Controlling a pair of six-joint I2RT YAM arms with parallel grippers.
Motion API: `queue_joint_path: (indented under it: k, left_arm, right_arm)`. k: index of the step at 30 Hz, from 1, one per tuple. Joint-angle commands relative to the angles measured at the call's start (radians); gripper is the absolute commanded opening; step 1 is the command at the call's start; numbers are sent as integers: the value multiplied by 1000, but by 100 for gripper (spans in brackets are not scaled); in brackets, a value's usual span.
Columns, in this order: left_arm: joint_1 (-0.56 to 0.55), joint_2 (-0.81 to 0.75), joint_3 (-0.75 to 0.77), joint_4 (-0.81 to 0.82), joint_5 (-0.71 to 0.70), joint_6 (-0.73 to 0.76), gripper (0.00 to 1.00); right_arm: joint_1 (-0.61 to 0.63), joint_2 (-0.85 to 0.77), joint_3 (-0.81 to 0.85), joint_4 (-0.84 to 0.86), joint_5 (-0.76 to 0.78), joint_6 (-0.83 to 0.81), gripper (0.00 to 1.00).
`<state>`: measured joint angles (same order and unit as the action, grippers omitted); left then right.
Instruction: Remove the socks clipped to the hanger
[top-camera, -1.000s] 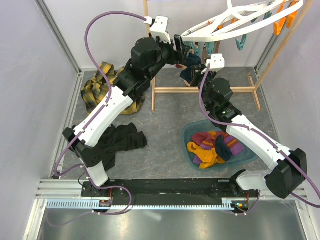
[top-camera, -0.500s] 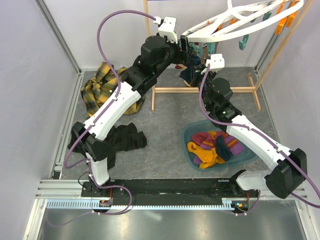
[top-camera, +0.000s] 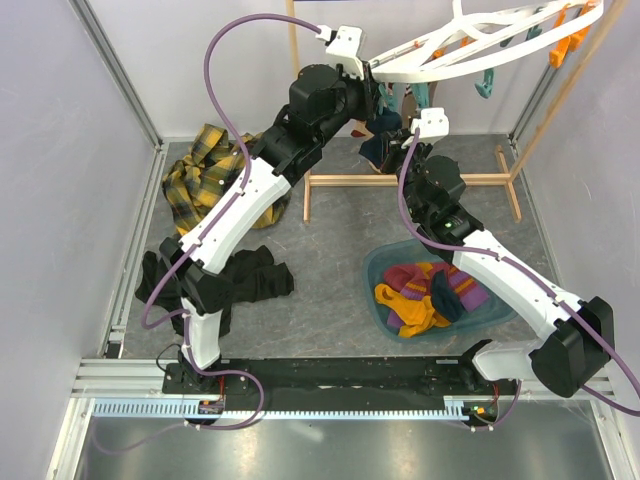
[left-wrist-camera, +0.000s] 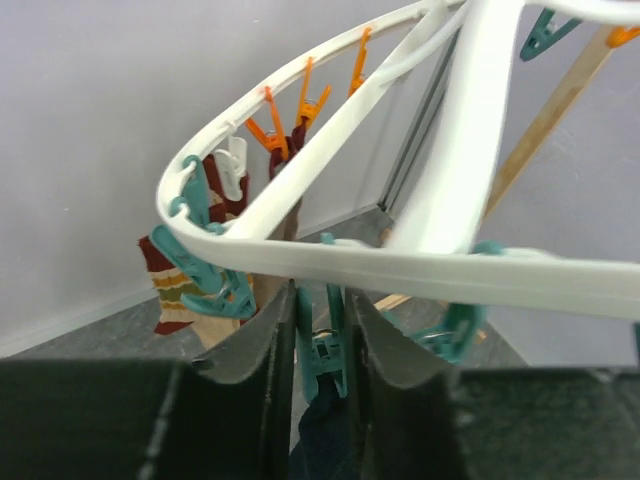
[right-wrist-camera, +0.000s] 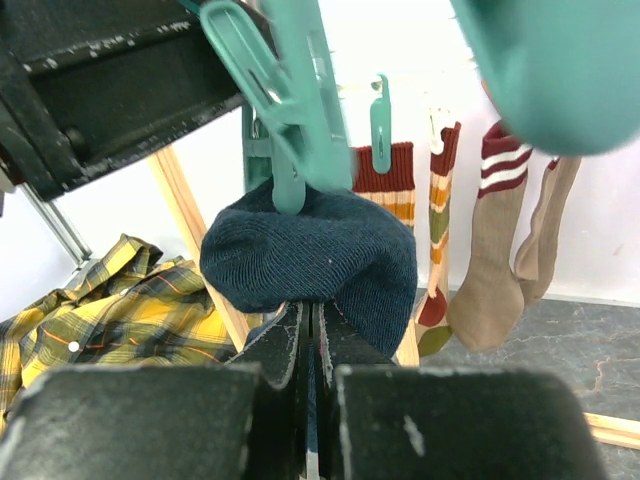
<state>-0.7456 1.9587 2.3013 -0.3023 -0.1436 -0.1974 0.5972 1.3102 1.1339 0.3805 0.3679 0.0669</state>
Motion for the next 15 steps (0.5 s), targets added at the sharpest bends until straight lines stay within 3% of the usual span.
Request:
queue_joint_path:
  k: [1, 3, 15]
  left_arm:
    - [5, 8, 49, 43, 25, 12, 10]
    - [5, 6, 44, 42, 26, 6, 2]
    - [5, -7, 32, 43, 45, -8, 2]
  right_arm:
    - [-7, -19, 21, 26, -15, 2, 0]
    - [-5, -22, 17, 24, -14, 2, 0]
    - [-7, -140, -83, -181, 31, 60, 0]
